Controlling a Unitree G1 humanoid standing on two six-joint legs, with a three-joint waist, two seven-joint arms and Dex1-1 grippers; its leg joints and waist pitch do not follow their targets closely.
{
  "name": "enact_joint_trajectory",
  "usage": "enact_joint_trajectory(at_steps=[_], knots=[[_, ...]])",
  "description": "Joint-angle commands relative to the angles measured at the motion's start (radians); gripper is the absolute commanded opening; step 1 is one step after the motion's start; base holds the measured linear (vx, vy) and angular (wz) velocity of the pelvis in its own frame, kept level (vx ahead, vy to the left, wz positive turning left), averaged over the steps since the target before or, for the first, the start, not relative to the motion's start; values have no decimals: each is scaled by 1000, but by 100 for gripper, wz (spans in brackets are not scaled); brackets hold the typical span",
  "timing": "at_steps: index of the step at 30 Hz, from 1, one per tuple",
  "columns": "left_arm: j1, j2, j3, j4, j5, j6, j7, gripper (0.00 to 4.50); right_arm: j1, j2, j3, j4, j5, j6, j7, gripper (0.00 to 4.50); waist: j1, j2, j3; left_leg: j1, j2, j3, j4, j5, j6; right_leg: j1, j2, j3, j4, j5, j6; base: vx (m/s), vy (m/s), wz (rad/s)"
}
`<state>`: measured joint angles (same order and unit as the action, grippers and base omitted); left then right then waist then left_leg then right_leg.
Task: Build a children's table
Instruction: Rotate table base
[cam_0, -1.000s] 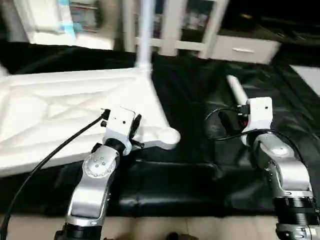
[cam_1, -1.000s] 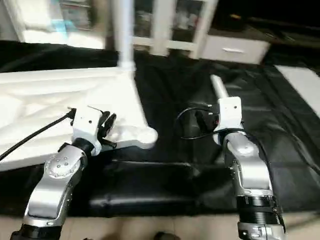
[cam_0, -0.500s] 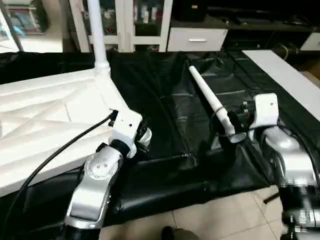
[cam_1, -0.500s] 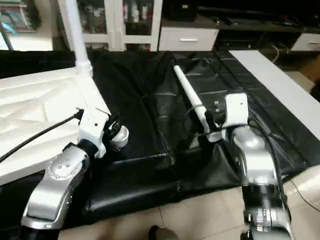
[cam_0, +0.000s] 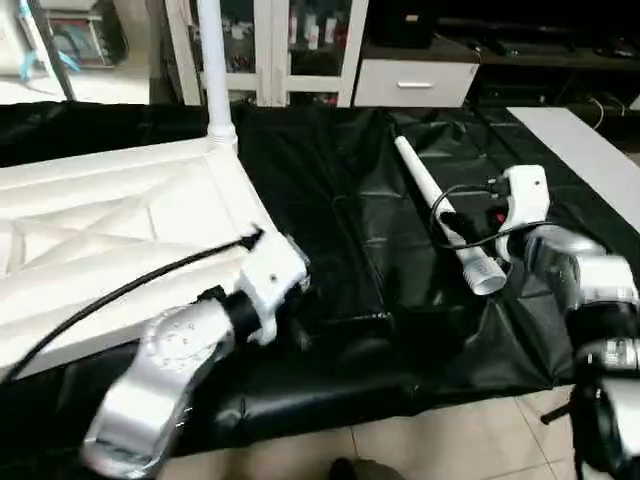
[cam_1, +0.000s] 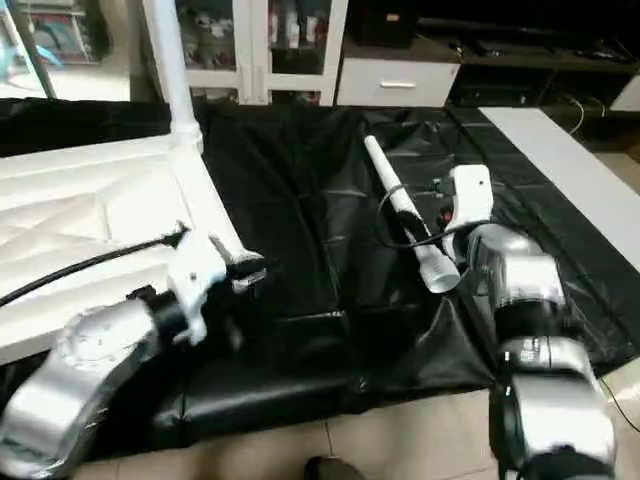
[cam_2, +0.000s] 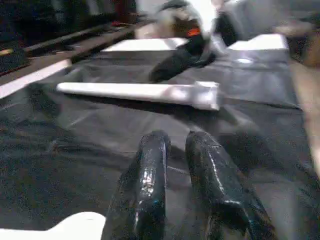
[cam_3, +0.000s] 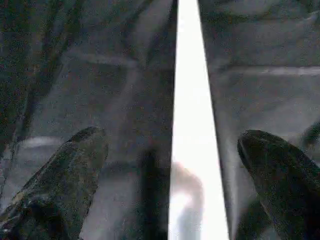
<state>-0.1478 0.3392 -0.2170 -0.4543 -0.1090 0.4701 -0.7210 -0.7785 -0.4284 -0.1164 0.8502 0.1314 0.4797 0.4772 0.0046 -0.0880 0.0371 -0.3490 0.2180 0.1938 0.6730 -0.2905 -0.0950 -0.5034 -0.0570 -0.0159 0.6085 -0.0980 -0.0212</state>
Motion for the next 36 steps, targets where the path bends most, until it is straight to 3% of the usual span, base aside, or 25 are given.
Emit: enact_joint_trajectory(at_steps=[1, 5, 7, 14, 15, 23, 31, 36], knots=[[-9, 14, -16, -41, -23, 30, -35, 90, -18, -18, 27, 64, -45, 2, -5, 450, 4, 8, -63, -9, -8, 9, -80, -28, 134, 84, -30, 4, -57, -333, -242, 0, 0, 0], [-29, 53, -24, -82, -56, 81, -67, 90, -62, -11, 50, 188, -79, -40, -31, 450, 4, 10, -63, -9, -11, 8, -83, -93, 70, 83, -28, 2, -56, -374, -209, 0, 0, 0], [-33, 61, -26, -87, -63, 88, -71, 90, -69, -9, 54, 212, -83, -50, -29, 450, 4, 9, -61, -14, -13, 6, -85, -107, 61, 87, -27, 1, -58, -385, -195, 0, 0, 0], [-51, 79, -26, -94, -67, 103, -69, 90, -97, 1, 67, 327, -106, -92, -5, 450, 3, 12, -63, -19, -16, 2, -83, -114, 49, 88, -28, -3, -60, -414, -175, 0, 0, 0], [-54, 87, -26, -98, -71, 110, -66, 98, -108, 1, 62, 349, -105, -102, 1, 421, 4, 13, -63, -20, -16, 0, -83, -115, 48, 88, -28, -5, -61, -419, -173, 0, 0, 0], [-59, 95, -34, -98, -76, 110, -60, 98, -130, -2, 50, 384, -94, -100, 45, 366, 6, 18, -63, -25, -13, -8, -85, -107, 36, 95, -34, -19, -60, -420, -178, 0, 0, 0], [-58, 113, -39, -102, -84, 118, -58, 98, -142, -6, 51, 419, -106, -86, 68, 288, 5, 17, -61, -25, -12, -12, -86, -133, 25, 92, -34, -25, -66, -473, -154, 0, 0, 0], [-58, 115, -41, -103, -89, 120, -54, 98, -137, -8, 53, 429, -112, -72, 67, 266, 6, 18, -62, -27, -13, -13, -86, -118, 22, 95, -35, -25, -63, -462, -153, 0, 0, 0]])
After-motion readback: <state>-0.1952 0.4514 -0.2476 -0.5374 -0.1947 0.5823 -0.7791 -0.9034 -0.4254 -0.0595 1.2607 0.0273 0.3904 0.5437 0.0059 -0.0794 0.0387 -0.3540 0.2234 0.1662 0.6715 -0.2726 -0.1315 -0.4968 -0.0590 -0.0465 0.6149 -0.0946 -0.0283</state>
